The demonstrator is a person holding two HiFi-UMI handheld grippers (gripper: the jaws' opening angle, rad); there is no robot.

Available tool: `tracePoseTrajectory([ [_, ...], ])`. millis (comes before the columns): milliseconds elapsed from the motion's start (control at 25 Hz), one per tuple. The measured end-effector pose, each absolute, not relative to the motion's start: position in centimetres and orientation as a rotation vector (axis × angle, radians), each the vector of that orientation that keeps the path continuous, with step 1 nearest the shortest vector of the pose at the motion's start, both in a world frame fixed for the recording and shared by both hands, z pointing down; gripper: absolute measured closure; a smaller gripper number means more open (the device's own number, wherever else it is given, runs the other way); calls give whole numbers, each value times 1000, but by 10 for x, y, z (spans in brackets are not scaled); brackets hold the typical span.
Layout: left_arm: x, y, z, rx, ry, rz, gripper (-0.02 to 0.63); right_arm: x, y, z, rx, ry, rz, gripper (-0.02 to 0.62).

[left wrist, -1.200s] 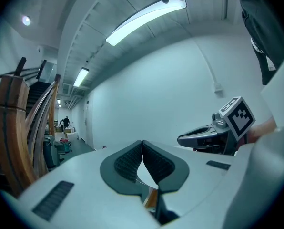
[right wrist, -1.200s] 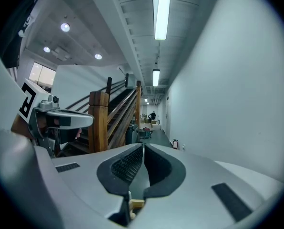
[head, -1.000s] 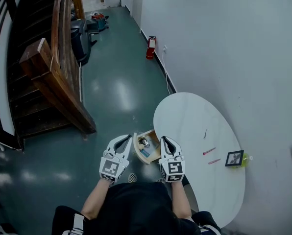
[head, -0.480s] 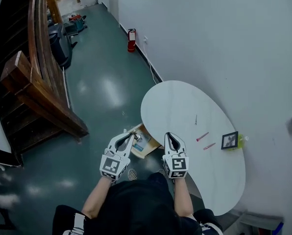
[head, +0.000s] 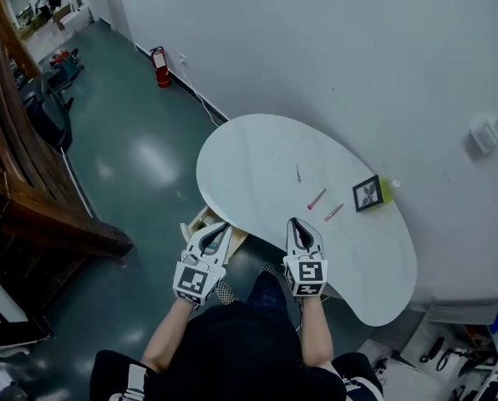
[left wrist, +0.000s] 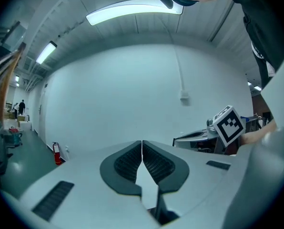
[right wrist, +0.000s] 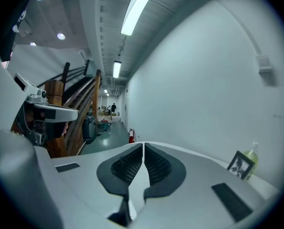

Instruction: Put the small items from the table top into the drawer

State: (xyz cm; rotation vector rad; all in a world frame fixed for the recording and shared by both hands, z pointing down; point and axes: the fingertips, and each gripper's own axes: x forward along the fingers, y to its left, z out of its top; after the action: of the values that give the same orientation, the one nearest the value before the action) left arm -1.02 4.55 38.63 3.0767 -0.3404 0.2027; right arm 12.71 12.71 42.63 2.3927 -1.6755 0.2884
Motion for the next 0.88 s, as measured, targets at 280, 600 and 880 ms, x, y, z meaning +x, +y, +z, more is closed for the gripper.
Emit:
tracePoseTrajectory([
  [280, 60, 55, 400, 3047, -198, 226, 584, 176, 144, 441, 2438, -1558, 340, 557],
  [600, 132, 44, 429, 3051, -147, 333, 584, 244, 125, 469, 2431, -1562, 419, 557],
  [880, 181, 31, 466, 2998, -146, 440, 583, 289, 103, 509, 2377, -1592, 517, 557],
])
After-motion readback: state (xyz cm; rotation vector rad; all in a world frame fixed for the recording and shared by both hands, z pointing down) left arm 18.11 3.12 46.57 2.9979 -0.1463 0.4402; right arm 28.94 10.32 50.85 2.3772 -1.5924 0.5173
